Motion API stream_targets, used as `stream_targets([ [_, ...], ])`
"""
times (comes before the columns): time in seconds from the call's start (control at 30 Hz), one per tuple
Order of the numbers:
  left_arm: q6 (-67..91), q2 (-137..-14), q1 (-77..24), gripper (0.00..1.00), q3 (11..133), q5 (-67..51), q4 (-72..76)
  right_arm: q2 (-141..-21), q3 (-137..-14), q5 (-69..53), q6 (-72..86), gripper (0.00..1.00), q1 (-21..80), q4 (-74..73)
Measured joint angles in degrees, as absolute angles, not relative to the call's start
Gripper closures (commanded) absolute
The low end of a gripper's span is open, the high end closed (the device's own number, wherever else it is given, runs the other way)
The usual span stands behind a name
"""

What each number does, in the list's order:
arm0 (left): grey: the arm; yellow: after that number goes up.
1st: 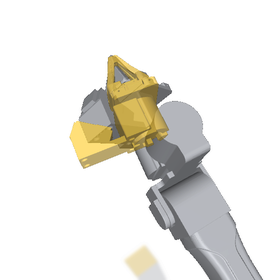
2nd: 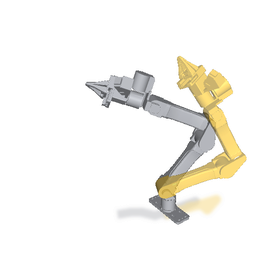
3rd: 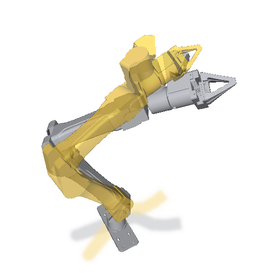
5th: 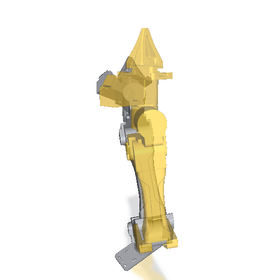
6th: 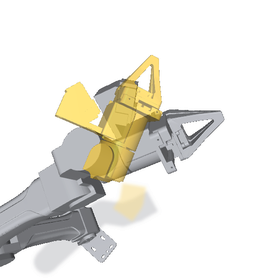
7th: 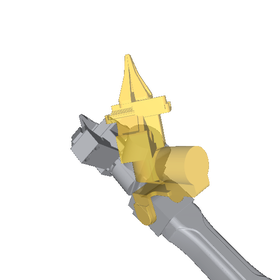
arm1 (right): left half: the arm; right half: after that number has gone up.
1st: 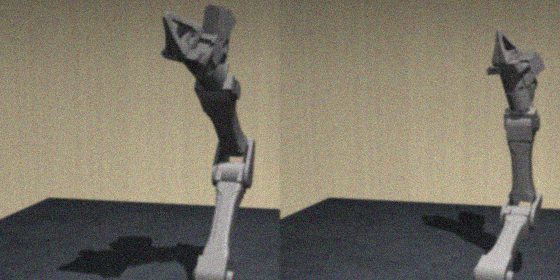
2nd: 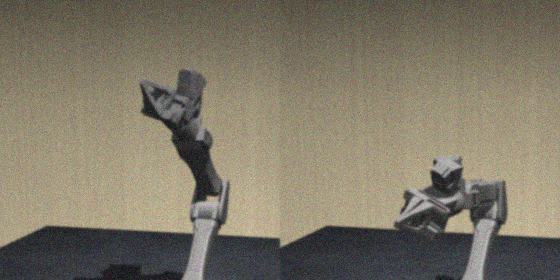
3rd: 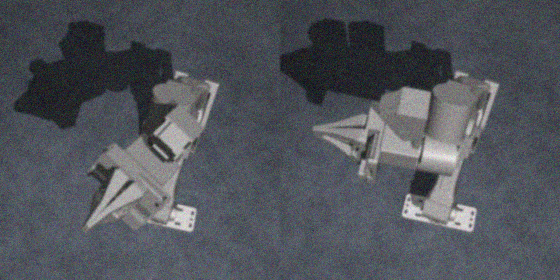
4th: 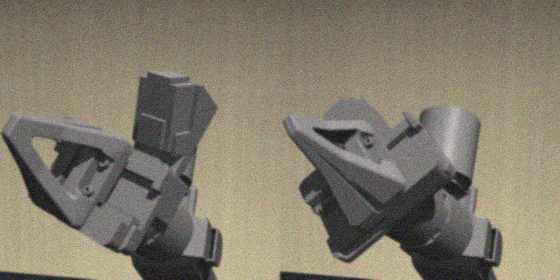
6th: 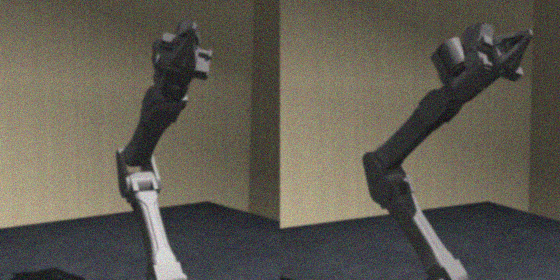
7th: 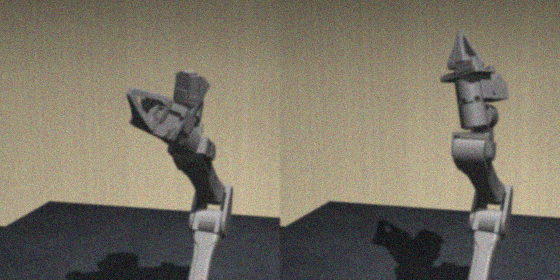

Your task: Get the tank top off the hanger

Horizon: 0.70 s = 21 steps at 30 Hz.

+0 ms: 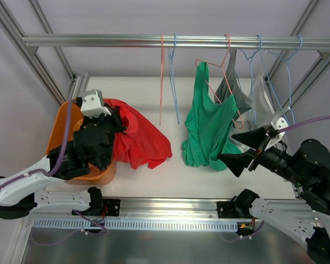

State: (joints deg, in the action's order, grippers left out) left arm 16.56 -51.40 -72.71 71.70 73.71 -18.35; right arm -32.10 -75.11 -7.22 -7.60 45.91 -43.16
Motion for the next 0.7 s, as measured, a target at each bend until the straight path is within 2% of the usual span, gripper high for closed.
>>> stream_targets([
  [0.27,2.2,-59.5,-61.3,1.00,90.3,71.3,-19.3,-32.0,-75.1,-6.7,-7.8,0.01,45.9,-42.3],
  [0.6,-18.3,-75.6,-51.4,1.00,129.6,66.4,-18.9,-32.2,-75.1,-6.7,-7.8,0.00,45.9,-41.8],
  [0.7,-22.4,-77.3,-47.2,1.00,134.2,66.1,-17.5,-32.4,-75.1,-6.8,-7.8,0.01,45.9,-41.2],
])
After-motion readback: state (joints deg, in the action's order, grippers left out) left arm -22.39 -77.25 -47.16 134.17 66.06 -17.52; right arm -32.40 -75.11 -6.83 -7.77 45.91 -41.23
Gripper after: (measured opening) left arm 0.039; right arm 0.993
